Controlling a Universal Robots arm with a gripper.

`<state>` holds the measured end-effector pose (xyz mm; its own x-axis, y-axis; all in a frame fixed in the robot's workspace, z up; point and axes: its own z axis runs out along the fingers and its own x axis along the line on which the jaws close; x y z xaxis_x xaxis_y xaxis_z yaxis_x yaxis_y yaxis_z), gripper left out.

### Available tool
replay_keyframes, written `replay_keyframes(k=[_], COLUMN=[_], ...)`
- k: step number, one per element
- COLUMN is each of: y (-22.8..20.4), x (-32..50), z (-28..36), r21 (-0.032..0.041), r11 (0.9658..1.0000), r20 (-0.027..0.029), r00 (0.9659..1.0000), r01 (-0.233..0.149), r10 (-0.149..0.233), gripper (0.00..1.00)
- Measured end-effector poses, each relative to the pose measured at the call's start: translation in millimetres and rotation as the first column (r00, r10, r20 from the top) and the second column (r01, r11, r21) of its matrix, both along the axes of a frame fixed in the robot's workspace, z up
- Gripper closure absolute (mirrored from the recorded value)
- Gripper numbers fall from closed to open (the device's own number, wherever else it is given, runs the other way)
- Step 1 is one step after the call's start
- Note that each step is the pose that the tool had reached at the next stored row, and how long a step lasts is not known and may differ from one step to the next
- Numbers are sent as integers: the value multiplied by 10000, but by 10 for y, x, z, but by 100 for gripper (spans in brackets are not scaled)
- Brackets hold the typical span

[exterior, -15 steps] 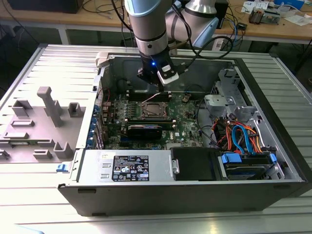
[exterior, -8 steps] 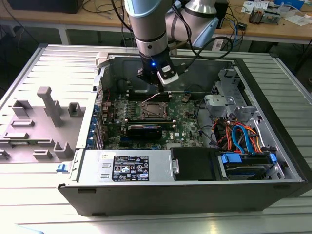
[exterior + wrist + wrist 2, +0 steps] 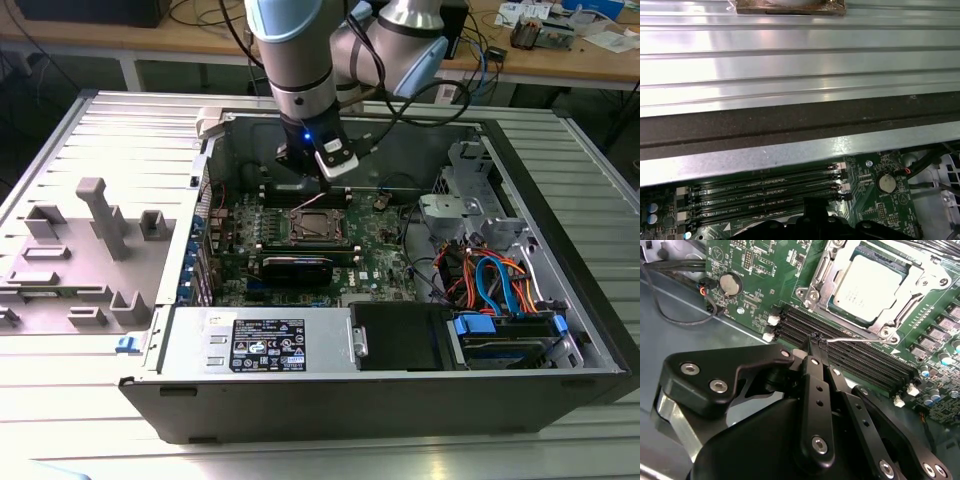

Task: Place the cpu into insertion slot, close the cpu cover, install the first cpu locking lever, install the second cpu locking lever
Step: 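Install the first cpu locking lever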

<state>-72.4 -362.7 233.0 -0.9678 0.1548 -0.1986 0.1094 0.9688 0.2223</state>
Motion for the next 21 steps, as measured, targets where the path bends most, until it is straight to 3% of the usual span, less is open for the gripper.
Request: replay_keyframes(k=[21], y=[0], x=[-1], z=[-33], r21=[0], r11=[10000], r20=[4], r00=[10000], r01=[0], r10=[0], gripper=[89])
